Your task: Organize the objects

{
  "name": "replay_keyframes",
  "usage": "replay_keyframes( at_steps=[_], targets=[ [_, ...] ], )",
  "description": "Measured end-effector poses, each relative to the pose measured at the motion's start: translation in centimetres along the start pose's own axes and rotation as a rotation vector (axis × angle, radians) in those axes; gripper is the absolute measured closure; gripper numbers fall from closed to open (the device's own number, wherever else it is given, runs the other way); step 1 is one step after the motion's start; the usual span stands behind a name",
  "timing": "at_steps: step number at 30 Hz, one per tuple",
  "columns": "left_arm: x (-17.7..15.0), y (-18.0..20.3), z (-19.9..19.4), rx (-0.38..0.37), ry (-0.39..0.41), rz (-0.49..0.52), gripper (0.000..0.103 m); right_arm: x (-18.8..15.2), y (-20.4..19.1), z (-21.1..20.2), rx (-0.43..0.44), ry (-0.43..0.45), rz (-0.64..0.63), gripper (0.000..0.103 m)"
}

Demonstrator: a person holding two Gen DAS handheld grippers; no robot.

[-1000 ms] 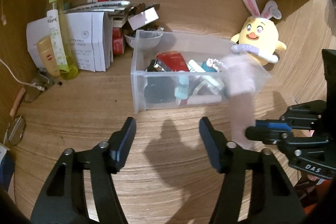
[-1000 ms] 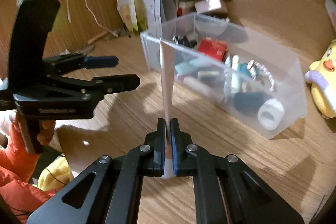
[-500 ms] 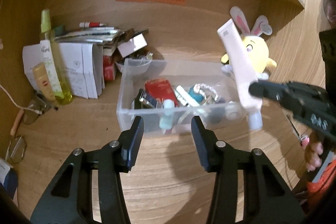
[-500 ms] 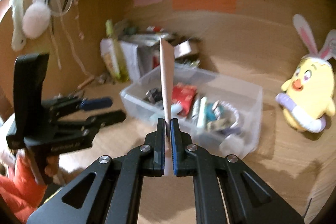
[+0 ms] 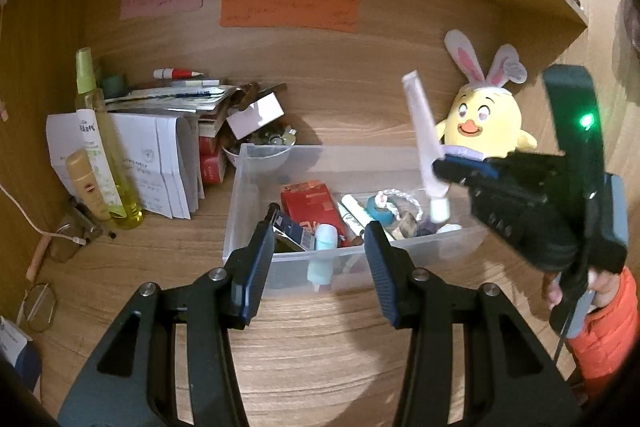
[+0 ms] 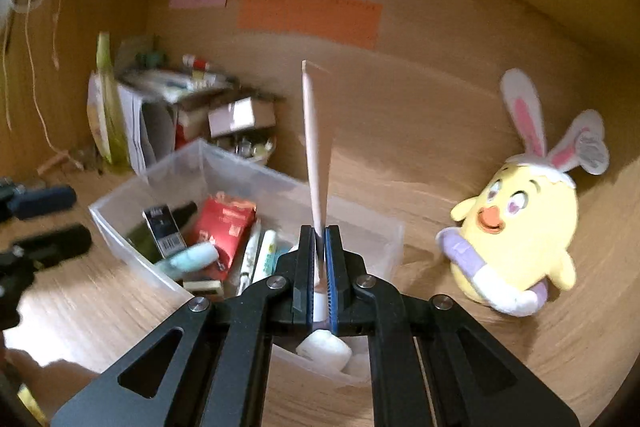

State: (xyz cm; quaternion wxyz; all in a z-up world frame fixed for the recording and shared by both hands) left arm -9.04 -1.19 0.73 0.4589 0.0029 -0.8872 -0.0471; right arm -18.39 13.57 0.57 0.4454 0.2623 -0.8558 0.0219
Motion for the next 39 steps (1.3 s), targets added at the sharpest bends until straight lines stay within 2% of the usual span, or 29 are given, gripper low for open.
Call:
replay_keyframes(
  at_steps=[5,7,9,12,14,24,30,31,33,35,39],
  targets=[
    [-0.2,-0.6,0.9,0.015,-0.02,-0.011,0.056,-0.5,-1.5,1.8,0.088,-0.063,-0.005,0.098],
    [-0.3,-0.8,1.1,0.018,-0.024,-0.017,0.056,-0.7,-1.7,2.3,0.169,-0.1,0.018,0.098],
    [-0.4,-1.0,1.3,0.018,-0.027,-0.024,0.056,-0.8,-1.5,2.7,0.229,-0.122,0.049,0.095],
    [-0.4,-1.3,1.5,0.021,-0.03,-0.031,0.056,-1.0,-1.2,2.7,0.277,-0.136,0.084,0.085],
    [-0.4,-1.4,1.7,0.021,-0.031,-0.036,0.056,-1.1,-1.1,2.4,0.281,-0.132,0.093,0.081],
    [0.2,-0.7,1.5,0.012,-0.012,-0.028,0.056,-1.8,-0.6,0.1,0.276,-0.1,0.114,0.08],
    [0.3,0.0,1.1,0.004,-0.002,-0.005,0.056,-2.5,-0.3,-1.9,0.234,-0.055,0.122,0.06],
    [0.3,0.1,1.1,0.0,-0.003,-0.002,0.055,-2.7,-0.3,-2.4,0.225,-0.045,0.125,0.057],
    [0.2,0.4,1.0,0.0,-0.002,0.003,0.046,-3.0,-0.1,-3.0,0.219,-0.032,0.132,0.052],
    [0.1,0.6,0.7,0.009,0.01,0.007,0.034,-3.1,0.0,-3.6,0.216,-0.023,0.136,0.044],
    [-0.2,1.1,0.3,0.009,0.02,0.021,0.027,-3.6,-0.1,-4.7,0.182,0.003,0.13,0.033]
  ],
)
Point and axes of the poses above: each gripper's, at about its wrist camera, not at the fingertips, and z roughly the way its jaws point, y to its right, x to its top, the point moved 1 cm from there along z, roughly the way its jaws point, and after that the axes turned 3 degrees about -y, right-handed, at the moved point
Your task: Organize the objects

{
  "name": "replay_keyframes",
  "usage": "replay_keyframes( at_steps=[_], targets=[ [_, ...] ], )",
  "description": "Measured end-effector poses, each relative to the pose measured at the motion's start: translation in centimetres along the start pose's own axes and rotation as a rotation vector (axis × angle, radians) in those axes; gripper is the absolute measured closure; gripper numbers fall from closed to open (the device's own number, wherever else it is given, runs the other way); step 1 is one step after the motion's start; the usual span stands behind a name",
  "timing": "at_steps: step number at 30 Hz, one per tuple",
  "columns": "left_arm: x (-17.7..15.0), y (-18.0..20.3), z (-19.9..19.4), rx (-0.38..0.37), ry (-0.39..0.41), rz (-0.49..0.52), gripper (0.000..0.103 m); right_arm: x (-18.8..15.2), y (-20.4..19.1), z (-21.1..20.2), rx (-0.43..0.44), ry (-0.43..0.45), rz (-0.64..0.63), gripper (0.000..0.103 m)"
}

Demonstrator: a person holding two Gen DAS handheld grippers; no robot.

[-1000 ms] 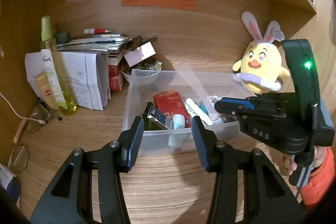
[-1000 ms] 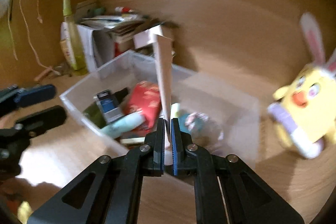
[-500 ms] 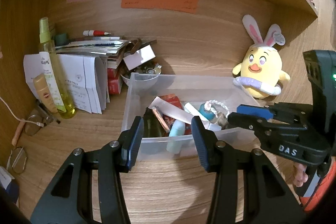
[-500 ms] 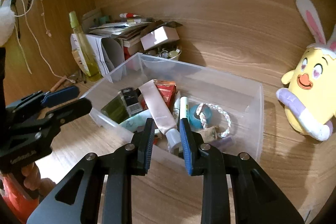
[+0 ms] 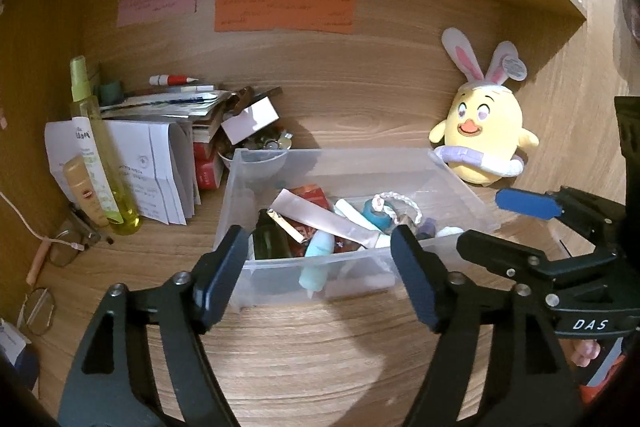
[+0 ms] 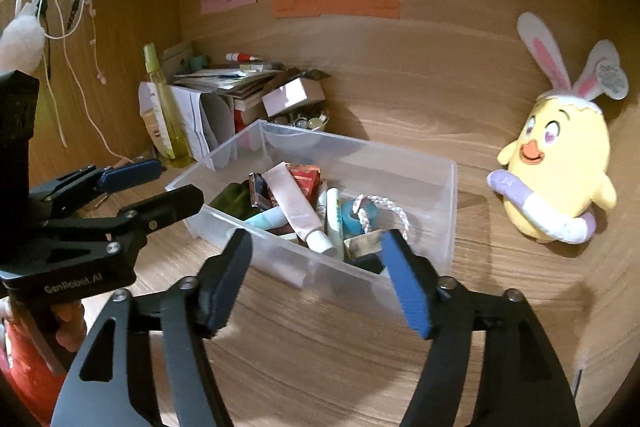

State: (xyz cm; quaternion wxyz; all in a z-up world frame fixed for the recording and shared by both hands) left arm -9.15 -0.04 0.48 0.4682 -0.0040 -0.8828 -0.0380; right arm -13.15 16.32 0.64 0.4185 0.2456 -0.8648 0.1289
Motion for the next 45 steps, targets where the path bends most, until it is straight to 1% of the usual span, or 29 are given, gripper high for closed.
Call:
replay_keyframes(
  at_steps=[3,5,8,13,27,45],
  targets=[
    [-0.2,0.2,-0.3,0.001,0.004,0.004,0.021,-0.3,0.0,-0.5,-0.007,0.011,0.003,0.029],
    [-0.3,0.2,-0.4,0.001,0.007,0.004,0.015,-0.4,0.0,-0.6,-0.007,0.011,0.01,0.025],
    [-0.5,0.2,-0.7,0.005,0.014,0.002,0.011,-0.7,0.1,-0.8,-0.012,0.016,0.019,0.022],
    [-0.7,0.2,-1.0,-0.012,0.009,-0.011,0.01,-1.0,0.4,-1.0,-0.018,0.014,0.031,0.021],
    [-0.7,-0.1,-1.2,-0.014,0.006,-0.025,0.009,-1.1,1.0,-1.4,-0.022,0.015,0.043,0.02],
    [-0.9,-0.3,-1.0,-0.011,-0.007,-0.039,0.007,-1.0,1.0,-1.6,-0.023,0.018,0.04,0.02]
  ],
)
Point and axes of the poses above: each gripper's, at about its wrist camera, not at the fingertips, and z roughly the way its jaws point, y to its right, x to its top, the point moved 1 cm from there along z, roughly the way its jaws point, and after that the axes turned 3 degrees about -y, right-handed, at the moved point
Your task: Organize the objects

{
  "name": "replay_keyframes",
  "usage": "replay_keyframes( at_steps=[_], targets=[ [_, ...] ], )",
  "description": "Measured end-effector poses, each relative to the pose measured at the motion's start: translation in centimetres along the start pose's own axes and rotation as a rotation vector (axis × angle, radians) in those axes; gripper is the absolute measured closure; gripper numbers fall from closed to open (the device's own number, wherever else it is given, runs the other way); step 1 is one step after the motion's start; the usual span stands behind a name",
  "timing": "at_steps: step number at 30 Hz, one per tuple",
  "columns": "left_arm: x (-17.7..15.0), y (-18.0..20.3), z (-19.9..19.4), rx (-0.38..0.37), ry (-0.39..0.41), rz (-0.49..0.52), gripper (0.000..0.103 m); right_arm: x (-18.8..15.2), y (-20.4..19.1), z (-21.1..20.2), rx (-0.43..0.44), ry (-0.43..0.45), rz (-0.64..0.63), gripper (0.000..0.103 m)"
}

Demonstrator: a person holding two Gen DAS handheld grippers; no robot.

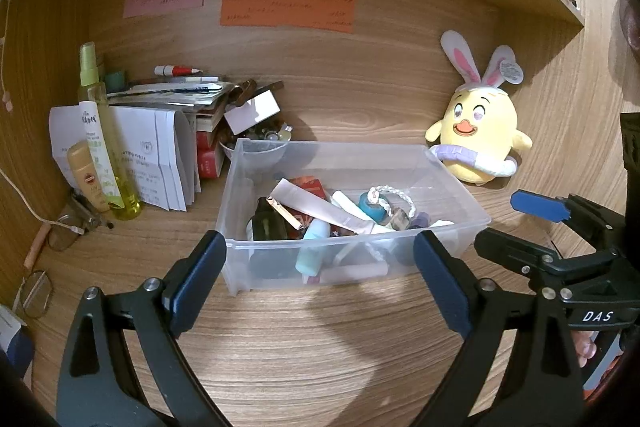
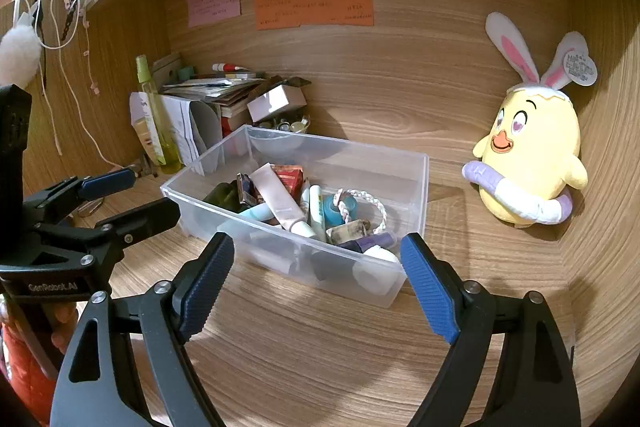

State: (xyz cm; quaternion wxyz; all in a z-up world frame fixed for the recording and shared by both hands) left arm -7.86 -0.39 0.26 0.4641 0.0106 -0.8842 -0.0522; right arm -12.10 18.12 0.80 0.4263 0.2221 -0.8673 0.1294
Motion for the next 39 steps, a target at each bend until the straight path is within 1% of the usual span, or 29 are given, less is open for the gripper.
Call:
replay_keyframes(
  at_steps=[13,23,26,39],
  targets=[
    [-0.2,0.2,0.4,-0.004,-0.018,0.007,0.007,-0.5,0.0,0.2,0.003,-0.013,0.011,0.019],
    [-0.3,0.3,0.6,-0.028,-0.028,0.005,0.007,-0.5,0.3,0.3,0.003,-0.014,0.019,0.019],
    [-0.3,0.4,0.6,-0.03,-0.03,0.007,0.005,-0.5,0.3,0.3,0.004,-0.017,0.02,0.019],
    [-0.7,0.0,1.3,-0.055,-0.064,-0.03,0.004,-0.6,0.5,0.5,0.012,-0.032,0.027,0.019]
  ],
)
Point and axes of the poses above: each gripper's, at about its wrist camera, not at the fingertips, and z roughly the way its jaws point, y to its right, x to its top, the point moved 1 cm from there along z, roughly the way its jaws point, and after that the axes turned 3 degrees about -y, right-handed, at the moved point
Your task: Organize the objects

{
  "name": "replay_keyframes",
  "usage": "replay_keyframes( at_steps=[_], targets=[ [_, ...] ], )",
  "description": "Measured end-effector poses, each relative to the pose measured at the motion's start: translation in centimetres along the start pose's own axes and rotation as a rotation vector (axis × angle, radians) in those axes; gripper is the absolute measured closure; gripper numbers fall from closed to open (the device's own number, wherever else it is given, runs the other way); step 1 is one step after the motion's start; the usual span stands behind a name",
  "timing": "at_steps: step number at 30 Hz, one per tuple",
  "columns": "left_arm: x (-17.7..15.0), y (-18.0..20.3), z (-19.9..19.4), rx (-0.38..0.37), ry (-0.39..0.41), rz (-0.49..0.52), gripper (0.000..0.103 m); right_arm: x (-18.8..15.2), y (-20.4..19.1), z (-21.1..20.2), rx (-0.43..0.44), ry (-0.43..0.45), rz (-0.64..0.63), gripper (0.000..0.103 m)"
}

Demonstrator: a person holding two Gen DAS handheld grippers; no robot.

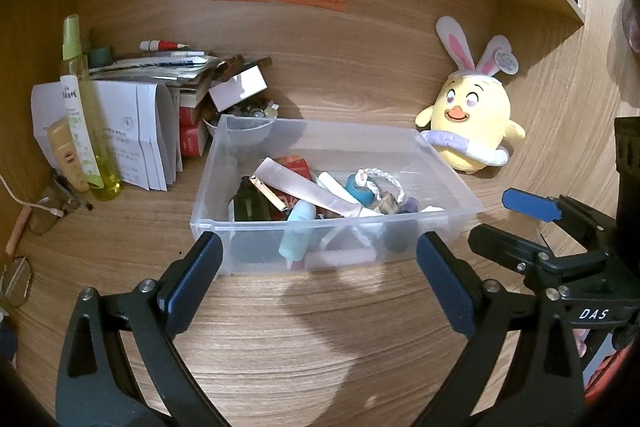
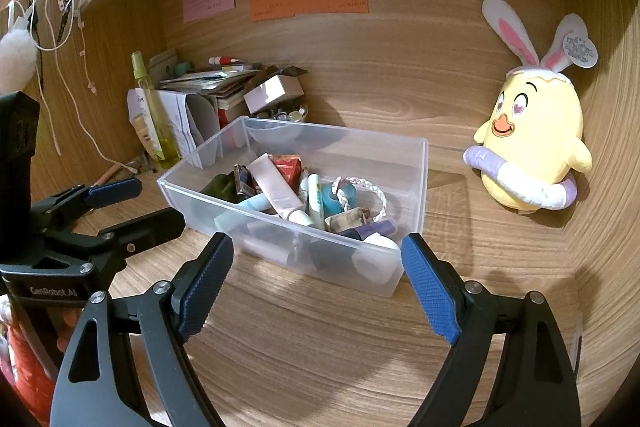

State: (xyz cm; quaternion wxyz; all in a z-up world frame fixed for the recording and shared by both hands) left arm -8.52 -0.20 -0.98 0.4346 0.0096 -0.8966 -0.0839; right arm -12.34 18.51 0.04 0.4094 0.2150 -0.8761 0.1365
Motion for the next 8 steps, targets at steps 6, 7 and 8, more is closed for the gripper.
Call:
replay_keyframes(
  at_steps=[6,7,8],
  targets=[
    [-0.17,0.13,0.05,0.009,0.005,0.007,0.004,-0.11,0.14,0.34,0.005,-0.011,0.007,0.019],
    [-0.2,0.16,0.06,0.008,0.004,0.008,0.004,-0.12,0.16,0.4,0.005,-0.013,0.008,0.019],
    [-0.22,0.22,0.11,0.004,-0.001,0.012,0.004,-0.13,0.18,0.45,0.005,-0.014,0.01,0.019]
  ],
)
Point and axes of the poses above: each gripper's, at about its wrist camera, not at the fingertips, and z roughly the way its jaws point, y to its right, x to its top, the point moved 1 cm from there along z, roughly the way its jaws point, and after that the axes turned 3 degrees about -y, right-handed, at the moved point
